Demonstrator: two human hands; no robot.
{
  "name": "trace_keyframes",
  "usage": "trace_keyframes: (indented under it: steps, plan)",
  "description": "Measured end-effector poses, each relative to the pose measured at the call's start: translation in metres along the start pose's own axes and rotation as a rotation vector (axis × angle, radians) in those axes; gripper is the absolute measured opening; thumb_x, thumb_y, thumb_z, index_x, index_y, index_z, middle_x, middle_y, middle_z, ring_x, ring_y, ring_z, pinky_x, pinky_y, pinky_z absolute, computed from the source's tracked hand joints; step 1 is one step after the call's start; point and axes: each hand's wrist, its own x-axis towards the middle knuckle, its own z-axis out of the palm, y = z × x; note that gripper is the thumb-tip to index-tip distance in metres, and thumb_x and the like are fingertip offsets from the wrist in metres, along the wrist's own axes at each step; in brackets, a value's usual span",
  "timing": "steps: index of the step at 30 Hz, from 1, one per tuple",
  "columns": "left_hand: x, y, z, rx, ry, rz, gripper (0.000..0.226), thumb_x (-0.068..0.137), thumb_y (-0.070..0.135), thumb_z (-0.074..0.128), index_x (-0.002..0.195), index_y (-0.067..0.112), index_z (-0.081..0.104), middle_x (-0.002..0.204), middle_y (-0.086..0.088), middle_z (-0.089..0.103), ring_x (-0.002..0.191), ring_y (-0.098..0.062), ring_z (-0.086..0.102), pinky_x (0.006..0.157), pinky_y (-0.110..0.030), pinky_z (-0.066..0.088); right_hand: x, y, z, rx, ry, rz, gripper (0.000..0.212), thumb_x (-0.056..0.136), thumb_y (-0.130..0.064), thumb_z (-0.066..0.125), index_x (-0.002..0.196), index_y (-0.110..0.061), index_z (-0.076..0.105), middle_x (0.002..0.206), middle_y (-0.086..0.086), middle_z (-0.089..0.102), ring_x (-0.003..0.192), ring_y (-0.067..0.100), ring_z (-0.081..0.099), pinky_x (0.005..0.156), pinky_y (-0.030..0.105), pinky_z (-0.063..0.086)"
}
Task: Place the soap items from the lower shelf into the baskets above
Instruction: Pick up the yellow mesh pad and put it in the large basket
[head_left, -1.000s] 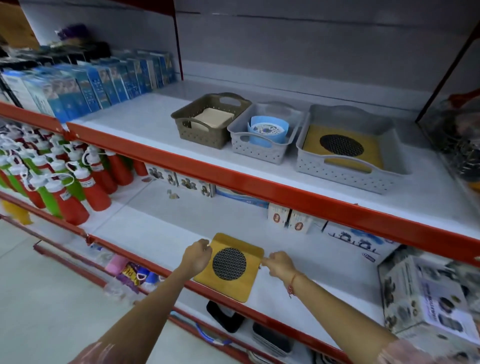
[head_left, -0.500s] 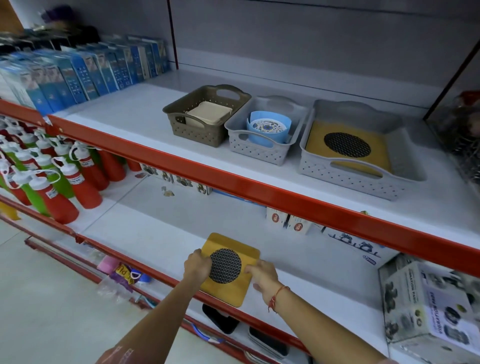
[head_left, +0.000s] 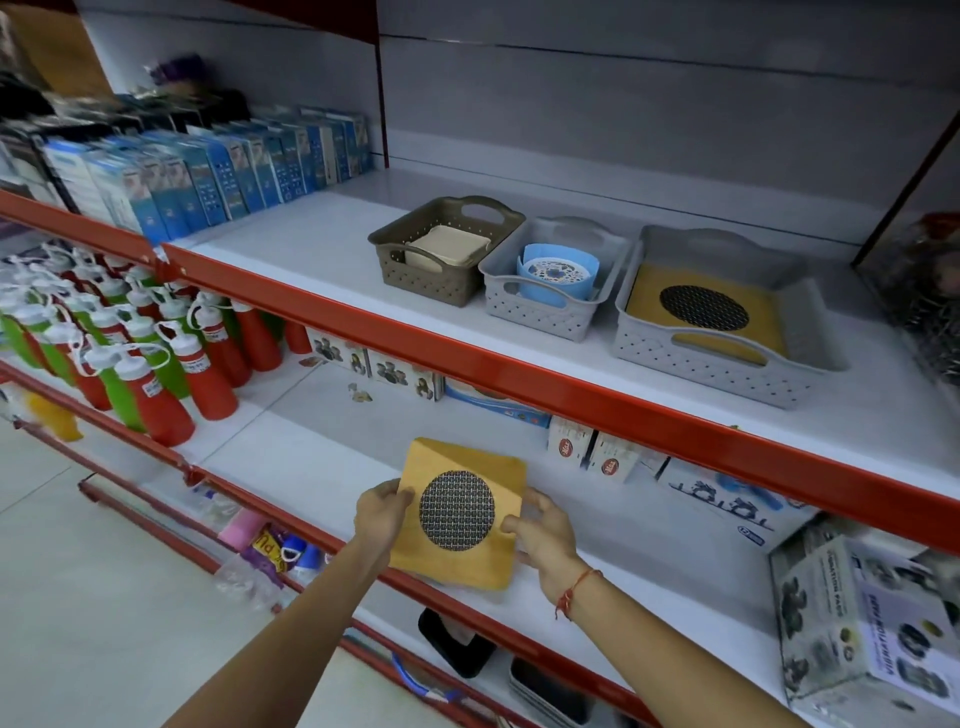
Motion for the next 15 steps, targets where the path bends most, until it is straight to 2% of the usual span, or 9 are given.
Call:
trace_keyframes:
  steps: [5, 7, 10, 13, 15]
  plan:
    - [-0.024, 0.003, -0.034, -0.138, 0.055, 0.035, 0.032, 0.092, 0.01, 0.054, 0.122, 0.0, 0.06, 0.122, -0.016, 0.064, 0.105, -0.028, 0.057, 0.09, -0.035, 0.043, -0.031, -0.021, 0.02, -0.012, -0.066, -0.1, 0.061, 0.081, 0.002, 0.065, 0.137, -0.018, 0.052, 0.135, 0.003, 0.059, 0.114, 0.022, 0.059, 0.102, 0.044, 0.051]
    - [-0.036, 0.009, -0.053, -0.174, 0.107, 0.068, 0.032, 0.093, 0.011, 0.053, 0.122, 0.001, 0.061, 0.119, -0.008, 0.064, 0.1, -0.026, 0.057, 0.088, -0.033, 0.042, -0.045, -0.032, 0.03, -0.018, -0.092, -0.157, 0.06, 0.081, 0.001, 0.066, 0.137, -0.017, 0.052, 0.137, 0.002, 0.057, 0.117, 0.023, 0.059, 0.103, 0.045, 0.05]
    - [-0.051, 0.026, -0.081, -0.261, 0.193, 0.092, 0.03, 0.093, 0.011, 0.052, 0.121, 0.002, 0.061, 0.103, -0.002, 0.063, 0.092, -0.02, 0.054, 0.081, -0.029, 0.039, -0.068, -0.052, 0.043, -0.004, -0.138, -0.235, 0.058, 0.082, -0.001, 0.066, 0.136, -0.017, 0.053, 0.133, 0.002, 0.06, 0.113, 0.023, 0.062, 0.099, 0.041, 0.052]
    - [-0.063, 0.054, -0.116, -0.35, 0.233, 0.107, 0.016, 0.09, 0.01, 0.052, 0.087, 0.008, 0.067, 0.081, -0.004, 0.061, 0.081, -0.021, 0.054, 0.07, -0.03, 0.041, -0.09, -0.076, 0.056, 0.017, -0.215, -0.308, 0.055, 0.084, -0.001, 0.065, 0.136, -0.017, 0.054, 0.119, -0.004, 0.065, 0.099, 0.017, 0.067, 0.091, 0.038, 0.057]
    - [-0.075, 0.077, -0.14, -0.39, 0.26, 0.099, 0.011, 0.086, 0.011, 0.053, 0.085, 0.006, 0.063, 0.086, -0.01, 0.06, 0.078, -0.024, 0.053, 0.071, -0.035, 0.041, -0.104, -0.093, 0.061, 0.055, -0.274, -0.341, 0.052, 0.084, 0.001, 0.063, 0.132, -0.018, 0.057, 0.101, -0.014, 0.065, 0.083, 0.007, 0.068, 0.077, 0.032, 0.059]
